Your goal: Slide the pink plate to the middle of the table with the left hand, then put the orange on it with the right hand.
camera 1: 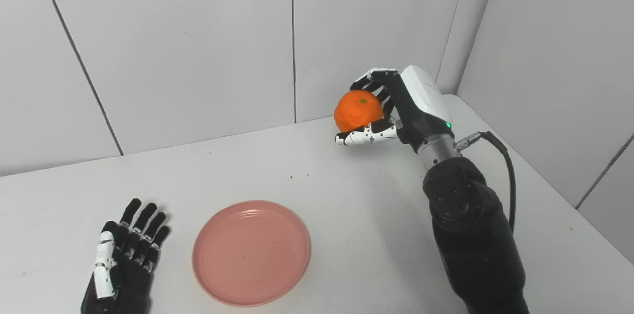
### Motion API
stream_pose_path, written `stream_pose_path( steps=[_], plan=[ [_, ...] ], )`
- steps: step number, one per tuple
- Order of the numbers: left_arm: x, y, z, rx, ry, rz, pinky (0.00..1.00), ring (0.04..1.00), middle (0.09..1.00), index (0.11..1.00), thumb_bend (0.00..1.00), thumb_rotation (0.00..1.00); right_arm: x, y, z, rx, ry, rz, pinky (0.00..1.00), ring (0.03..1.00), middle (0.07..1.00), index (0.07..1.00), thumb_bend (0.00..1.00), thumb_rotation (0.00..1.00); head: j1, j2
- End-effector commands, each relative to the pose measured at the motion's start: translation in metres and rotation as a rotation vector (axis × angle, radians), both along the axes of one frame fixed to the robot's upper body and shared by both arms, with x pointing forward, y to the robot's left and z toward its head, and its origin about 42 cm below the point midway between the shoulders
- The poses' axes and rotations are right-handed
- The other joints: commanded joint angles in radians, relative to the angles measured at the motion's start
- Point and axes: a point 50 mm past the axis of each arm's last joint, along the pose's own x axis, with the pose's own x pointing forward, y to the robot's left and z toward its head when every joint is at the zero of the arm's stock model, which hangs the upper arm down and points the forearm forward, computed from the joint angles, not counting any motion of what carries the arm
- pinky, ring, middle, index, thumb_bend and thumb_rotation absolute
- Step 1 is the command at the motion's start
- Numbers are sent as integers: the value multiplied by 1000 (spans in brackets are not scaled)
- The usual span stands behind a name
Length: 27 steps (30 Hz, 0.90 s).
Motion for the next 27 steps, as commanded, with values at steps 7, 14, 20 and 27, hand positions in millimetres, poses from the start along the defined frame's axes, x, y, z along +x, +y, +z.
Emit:
stream_pose_path(
  steps=[7, 14, 20, 27],
  plan=[
    [-8, -11, -8, 31, 14, 12, 920, 898, 901, 888, 342, 1000, 3, 44, 11, 18, -80, 120, 301, 375, 454, 484, 518, 133, 75, 17],
    [-14, -29, -2, 51, 15, 28, 908, 891, 893, 880, 364, 1000, 3, 67, -2, 27, -75, 205, 320, 398, 458, 483, 518, 134, 176, 40],
    [-17, -43, 1, 66, 4, 31, 894, 883, 891, 886, 370, 1000, -3, 85, -19, 31, -43, 277, 310, 386, 454, 484, 518, 132, 255, 62],
    [-19, -57, 5, 82, 1, 48, 897, 887, 894, 884, 369, 1000, -11, 100, -33, 18, 5, 315, 296, 380, 461, 484, 519, 137, 349, 81]
  ],
)
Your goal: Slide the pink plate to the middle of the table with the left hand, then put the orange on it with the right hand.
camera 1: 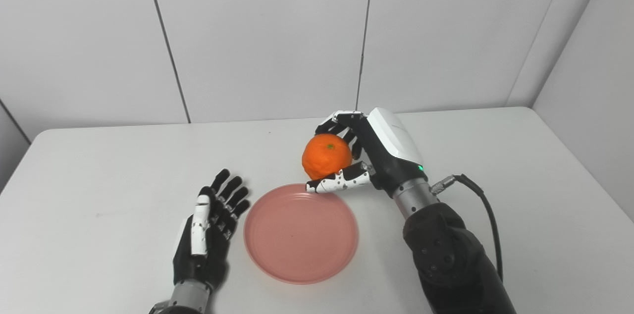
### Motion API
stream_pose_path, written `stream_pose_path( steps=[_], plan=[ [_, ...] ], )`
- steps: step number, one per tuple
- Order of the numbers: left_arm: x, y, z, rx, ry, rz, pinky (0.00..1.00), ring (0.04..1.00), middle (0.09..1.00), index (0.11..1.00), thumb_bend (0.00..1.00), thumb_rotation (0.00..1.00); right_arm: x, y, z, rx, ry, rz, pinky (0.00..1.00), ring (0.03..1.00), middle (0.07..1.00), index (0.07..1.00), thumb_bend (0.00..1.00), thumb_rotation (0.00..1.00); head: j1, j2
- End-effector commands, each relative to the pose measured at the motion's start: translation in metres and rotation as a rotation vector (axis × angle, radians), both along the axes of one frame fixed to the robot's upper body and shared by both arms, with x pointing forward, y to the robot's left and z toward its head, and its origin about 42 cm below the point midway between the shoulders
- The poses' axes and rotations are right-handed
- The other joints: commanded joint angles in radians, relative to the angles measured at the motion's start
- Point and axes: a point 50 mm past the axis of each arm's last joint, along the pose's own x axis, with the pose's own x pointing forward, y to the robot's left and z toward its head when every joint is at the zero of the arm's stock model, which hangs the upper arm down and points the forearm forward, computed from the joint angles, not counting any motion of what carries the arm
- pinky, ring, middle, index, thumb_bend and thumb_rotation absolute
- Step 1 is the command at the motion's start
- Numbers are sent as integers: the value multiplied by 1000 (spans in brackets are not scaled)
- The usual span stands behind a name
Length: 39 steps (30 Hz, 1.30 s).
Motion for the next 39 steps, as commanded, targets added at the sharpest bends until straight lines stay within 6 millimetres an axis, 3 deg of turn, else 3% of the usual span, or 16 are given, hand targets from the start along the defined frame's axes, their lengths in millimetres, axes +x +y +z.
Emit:
stream_pose_path(
  steps=[1, 7, 18, 39],
  plan=[
    [-3, -7, 3, 13, 1, 14, 895, 885, 893, 883, 369, 1000, -3, 6, 9, 17, -64, 31, 291, 376, 459, 484, 519, 136, 29, 4],
    [-3, -17, 6, 33, -6, 28, 884, 883, 894, 882, 376, 1000, -12, 9, -5, 3, -37, 54, 264, 350, 438, 484, 520, 136, 98, 15],
    [-4, -25, 9, 69, -26, 39, 878, 886, 901, 886, 389, 1000, -20, 15, -31, -11, 33, 101, 246, 331, 427, 485, 519, 133, 157, 25],
    [-5, -27, 8, 79, -28, 93, 876, 887, 898, 883, 386, 1000, 0, 38, -65, -64, 127, 112, 251, 339, 441, 486, 519, 136, 188, 36]
  ],
)
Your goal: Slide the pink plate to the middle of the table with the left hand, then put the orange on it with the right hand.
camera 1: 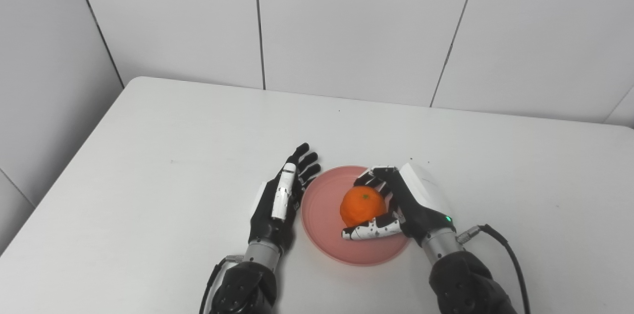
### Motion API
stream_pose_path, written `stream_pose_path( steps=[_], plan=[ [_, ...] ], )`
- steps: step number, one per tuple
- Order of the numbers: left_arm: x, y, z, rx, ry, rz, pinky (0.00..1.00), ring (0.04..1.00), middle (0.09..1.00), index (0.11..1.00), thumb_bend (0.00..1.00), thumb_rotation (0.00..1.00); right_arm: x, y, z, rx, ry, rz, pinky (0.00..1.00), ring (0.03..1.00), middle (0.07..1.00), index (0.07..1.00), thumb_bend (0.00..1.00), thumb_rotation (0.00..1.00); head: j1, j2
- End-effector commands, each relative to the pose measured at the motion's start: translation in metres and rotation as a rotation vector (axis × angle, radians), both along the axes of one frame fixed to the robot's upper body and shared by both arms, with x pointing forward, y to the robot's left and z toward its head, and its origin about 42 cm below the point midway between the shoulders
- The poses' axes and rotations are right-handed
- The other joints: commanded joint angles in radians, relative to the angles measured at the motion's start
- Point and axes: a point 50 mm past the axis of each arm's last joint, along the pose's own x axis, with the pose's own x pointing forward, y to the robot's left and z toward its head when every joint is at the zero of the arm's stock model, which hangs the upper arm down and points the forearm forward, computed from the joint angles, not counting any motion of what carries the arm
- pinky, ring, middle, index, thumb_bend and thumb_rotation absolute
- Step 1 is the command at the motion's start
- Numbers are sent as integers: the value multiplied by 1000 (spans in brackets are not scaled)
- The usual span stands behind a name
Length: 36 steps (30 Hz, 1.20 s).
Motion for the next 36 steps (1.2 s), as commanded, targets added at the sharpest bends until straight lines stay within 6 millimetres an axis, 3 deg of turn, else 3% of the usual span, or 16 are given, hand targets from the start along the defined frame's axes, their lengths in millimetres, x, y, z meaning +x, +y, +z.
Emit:
stream_pose_path(
  steps=[1, 13, 23, 36],
  plan=[
    [-1, -4, 5, -16, -22, 26, 874, 886, 897, 882, 385, 1000, 7, 11, 23, 23, -126, 45, 248, 334, 437, 486, 519, 136, 2, 0],
    [-1, -4, 3, -26, -29, 46, 875, 886, 894, 880, 384, 1000, 22, 24, 8, -19, -146, 43, 228, 318, 426, 486, 519, 135, -16, 1],
    [0, -1, 2, -14, -36, 44, 873, 886, 895, 879, 387, 1000, 18, 27, 5, -33, -192, 55, 218, 318, 438, 487, 520, 135, -37, -3],
    [1, 1, 2, -19, -36, 43, 878, 888, 896, 880, 385, 1000, 9, 24, 2, -91, -204, 86, 283, 391, 509, 490, 522, 140, -48, -2]
  ],
)
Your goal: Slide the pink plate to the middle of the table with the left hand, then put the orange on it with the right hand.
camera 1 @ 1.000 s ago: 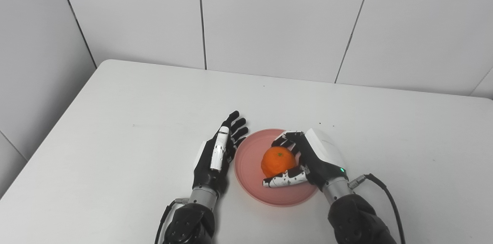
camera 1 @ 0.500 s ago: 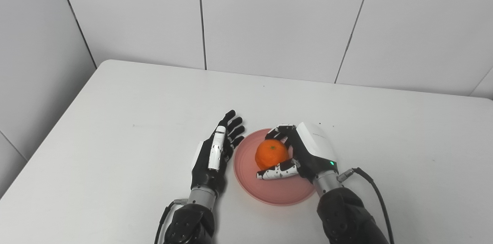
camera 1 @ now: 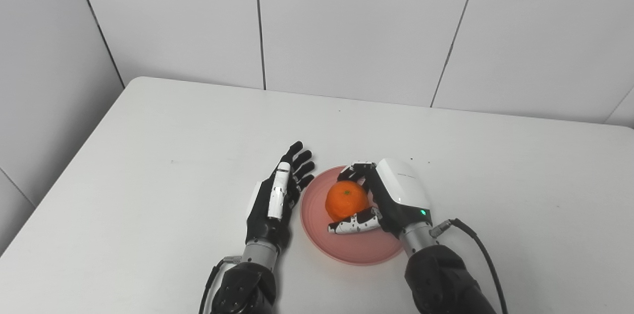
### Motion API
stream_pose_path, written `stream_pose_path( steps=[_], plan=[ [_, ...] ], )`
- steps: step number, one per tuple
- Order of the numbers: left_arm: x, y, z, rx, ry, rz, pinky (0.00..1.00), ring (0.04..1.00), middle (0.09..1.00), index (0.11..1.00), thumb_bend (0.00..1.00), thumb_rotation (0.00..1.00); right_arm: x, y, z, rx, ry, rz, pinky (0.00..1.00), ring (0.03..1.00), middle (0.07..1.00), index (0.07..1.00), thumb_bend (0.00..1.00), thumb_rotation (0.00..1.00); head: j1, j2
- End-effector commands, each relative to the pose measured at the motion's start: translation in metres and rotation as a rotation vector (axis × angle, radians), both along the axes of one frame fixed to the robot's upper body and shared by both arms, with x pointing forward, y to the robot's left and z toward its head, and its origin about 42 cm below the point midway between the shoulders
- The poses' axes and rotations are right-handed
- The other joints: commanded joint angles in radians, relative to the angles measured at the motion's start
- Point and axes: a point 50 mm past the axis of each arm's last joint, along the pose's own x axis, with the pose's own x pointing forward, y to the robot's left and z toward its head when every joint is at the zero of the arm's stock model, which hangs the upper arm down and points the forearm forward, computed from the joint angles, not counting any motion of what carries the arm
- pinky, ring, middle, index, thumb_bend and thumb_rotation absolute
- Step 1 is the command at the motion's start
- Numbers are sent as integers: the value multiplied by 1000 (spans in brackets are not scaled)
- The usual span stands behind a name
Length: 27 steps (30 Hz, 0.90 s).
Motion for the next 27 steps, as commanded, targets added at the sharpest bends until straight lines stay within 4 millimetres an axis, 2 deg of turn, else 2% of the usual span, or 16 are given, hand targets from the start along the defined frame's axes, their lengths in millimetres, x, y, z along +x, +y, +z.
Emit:
stream_pose_path(
  steps=[1, 2, 3, 4, 6, 7, 9, 10, 13, 18, 22, 27],
  plan=[
    [1, -1, 4, -4, -24, 1, 879, 889, 897, 882, 386, 1000, -3, 2, 11, -12, -53, 46, 285, 395, 513, 491, 522, 141, 1, -1],
    [1, -1, 4, -4, -25, -1, 882, 890, 898, 883, 388, 1000, -3, 1, 11, -17, -46, 50, 296, 413, 528, 492, 523, 142, -1, -2],
    [1, -1, 4, -5, -26, -2, 885, 891, 900, 885, 389, 1000, -3, 1, 11, -20, -41, 53, 309, 430, 544, 563, 693, 138, -1, -2],
    [1, 0, 4, -2, -25, 0, 887, 892, 901, 886, 389, 1000, -4, 0, 11, -25, -37, 60, 317, 440, 553, 608, 799, 136, -3, -2],
    [1, 0, 4, 2, -24, 3, 884, 889, 897, 882, 387, 1000, -5, -2, 11, -39, -26, 74, 437, 554, 643, 662, 904, 163, -4, -2],
    [1, 0, 4, 4, -25, 3, 883, 889, 897, 881, 382, 1000, -5, -3, 11, -46, -19, 81, 534, 643, 713, 710, 941, 193, -4, -2],
    [1, 1, 4, 5, -27, 1, 883, 890, 898, 883, 382, 1000, -6, -5, 12, -64, 3, 92, 606, 718, 778, 770, 976, 236, -5, -2],
    [1, 1, 4, 2, -28, 0, 883, 890, 899, 883, 382, 1000, -7, -6, 12, -72, 9, 95, 610, 722, 782, 773, 978, 239, -7, -2],
    [1, 2, 4, 1, -28, -1, 887, 890, 898, 885, 383, 1000, -10, -9, 15, -86, 13, 104, 715, 810, 844, 849, 999, 304, -11, -2],
    [1, 4, 3, -1, -34, -5, 891, 892, 901, 889, 387, 1000, -14, -16, 20, -68, -11, 117, 830, 886, 909, 927, 1000, 395, -21, -2],
    [0, 6, 3, -4, -32, -5, 891, 891, 900, 889, 385, 1000, -15, -21, 25, -52, -42, 108, 882, 927, 946, 966, 1000, 467, -27, -2],
    [-1, 8, 3, -9, -34, -11, 889, 895, 905, 896, 382, 1000, -16, -33, 38, 38, -65, 77, 880, 944, 967, 990, 1000, 507, -40, -6]
  ],
)
